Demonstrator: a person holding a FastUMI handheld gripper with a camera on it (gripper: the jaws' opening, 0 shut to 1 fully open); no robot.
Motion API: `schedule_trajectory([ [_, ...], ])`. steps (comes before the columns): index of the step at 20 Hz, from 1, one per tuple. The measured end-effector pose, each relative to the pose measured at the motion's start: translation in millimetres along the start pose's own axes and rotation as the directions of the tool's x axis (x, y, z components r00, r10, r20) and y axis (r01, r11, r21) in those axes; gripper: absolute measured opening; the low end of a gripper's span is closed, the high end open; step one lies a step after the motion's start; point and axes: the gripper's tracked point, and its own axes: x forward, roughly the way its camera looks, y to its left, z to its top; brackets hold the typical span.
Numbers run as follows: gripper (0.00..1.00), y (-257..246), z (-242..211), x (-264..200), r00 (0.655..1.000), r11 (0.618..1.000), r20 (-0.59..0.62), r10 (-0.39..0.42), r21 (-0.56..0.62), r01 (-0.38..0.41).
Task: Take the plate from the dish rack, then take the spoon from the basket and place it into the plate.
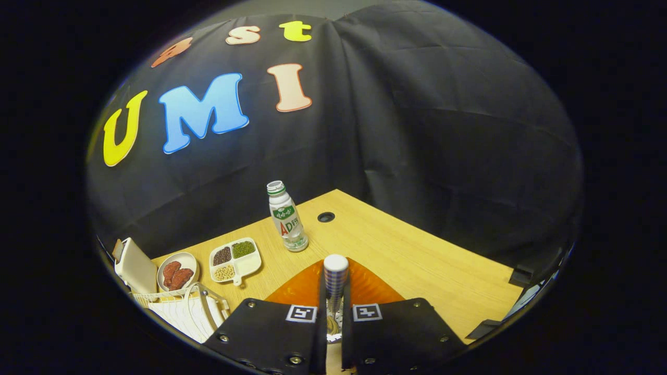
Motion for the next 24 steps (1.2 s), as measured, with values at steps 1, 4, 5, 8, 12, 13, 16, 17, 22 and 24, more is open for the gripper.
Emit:
schedule_trajectory([
  [1,0.11,1.4,8.7,-8.0,1.0,1.0,0.018,0.002,-0.019,-0.002],
  [4,0.11,8.8,35.4,-35.3,0.997,0.998,0.078,0.024,-0.055,-0.02],
  [5,0.11,11.9,42.6,-46.4,0.995,0.997,0.095,0.033,-0.066,-0.026],
  [8,0.11,28.4,50.6,-79.8,0.989,0.992,0.117,0.085,-0.098,-0.074],
  [12,0.11,64.6,42.6,-123.4,0.976,0.972,0.115,0.187,-0.168,-0.166],
  [13,0.11,76.4,36.4,-134.4,0.97,0.962,0.106,0.219,-0.189,-0.197],
  [16,0.11,117.0,14.0,-169.5,0.943,0.924,0.073,0.324,-0.237,-0.299],
  [17,0.11,129.5,4.4,-182.9,0.932,0.909,0.057,0.358,-0.249,-0.334],
  [22,0.11,180.8,-44.0,-238.9,0.867,0.822,-0.019,0.498,-0.308,-0.479],
  [24,0.11,196.8,-67.8,-259.7,0.845,0.791,-0.044,0.533,-0.329,-0.516],
])
